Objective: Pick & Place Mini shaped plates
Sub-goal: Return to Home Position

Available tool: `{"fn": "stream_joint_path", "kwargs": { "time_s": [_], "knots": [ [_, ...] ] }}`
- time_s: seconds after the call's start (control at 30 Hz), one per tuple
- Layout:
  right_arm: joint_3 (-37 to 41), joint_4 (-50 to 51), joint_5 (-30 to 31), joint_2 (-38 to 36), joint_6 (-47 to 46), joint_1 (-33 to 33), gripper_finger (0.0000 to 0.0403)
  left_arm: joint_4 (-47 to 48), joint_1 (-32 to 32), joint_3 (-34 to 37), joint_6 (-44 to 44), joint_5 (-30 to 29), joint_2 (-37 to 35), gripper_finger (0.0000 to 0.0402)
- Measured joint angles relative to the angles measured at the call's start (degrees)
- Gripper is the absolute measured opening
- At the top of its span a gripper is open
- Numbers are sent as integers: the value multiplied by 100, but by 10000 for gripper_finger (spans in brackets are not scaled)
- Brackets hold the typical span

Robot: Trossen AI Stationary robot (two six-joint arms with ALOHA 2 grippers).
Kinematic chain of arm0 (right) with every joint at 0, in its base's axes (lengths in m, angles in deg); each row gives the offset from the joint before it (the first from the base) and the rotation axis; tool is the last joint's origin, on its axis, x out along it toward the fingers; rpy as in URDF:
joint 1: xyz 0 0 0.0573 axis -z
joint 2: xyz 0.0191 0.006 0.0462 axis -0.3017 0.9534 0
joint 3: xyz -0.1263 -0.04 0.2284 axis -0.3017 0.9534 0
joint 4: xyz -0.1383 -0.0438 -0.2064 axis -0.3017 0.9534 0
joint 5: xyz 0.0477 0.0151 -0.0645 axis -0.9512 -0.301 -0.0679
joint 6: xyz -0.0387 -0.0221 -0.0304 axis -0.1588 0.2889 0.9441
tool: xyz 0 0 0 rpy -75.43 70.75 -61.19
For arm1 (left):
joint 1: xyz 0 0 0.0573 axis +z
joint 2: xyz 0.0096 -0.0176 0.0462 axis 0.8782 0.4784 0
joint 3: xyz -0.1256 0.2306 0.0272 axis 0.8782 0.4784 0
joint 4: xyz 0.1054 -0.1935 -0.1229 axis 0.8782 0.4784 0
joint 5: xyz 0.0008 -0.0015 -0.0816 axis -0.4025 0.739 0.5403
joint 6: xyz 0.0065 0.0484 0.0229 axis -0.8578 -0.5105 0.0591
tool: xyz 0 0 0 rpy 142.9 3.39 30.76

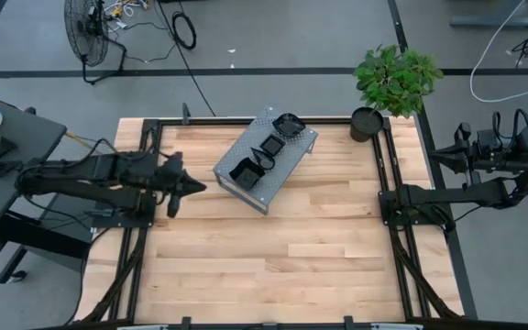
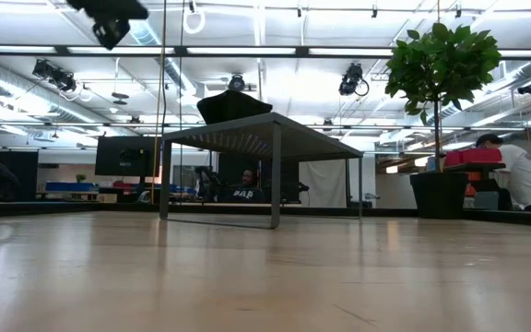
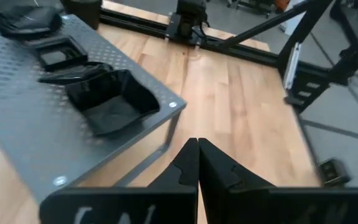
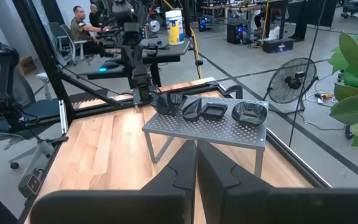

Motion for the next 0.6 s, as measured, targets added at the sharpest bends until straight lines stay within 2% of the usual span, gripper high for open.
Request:
{"fn": "stream_joint_path", "kwargs": {
  "time_s": [0.2,0.6],
  "knots": [
    [0,0,1,0,2,0,20,-286,36,757,-587,-238,-833,2],
    [0,0,-1,0,0,0,20,-2365,45,2522,-593,276,-2004,2]
  ]
}}
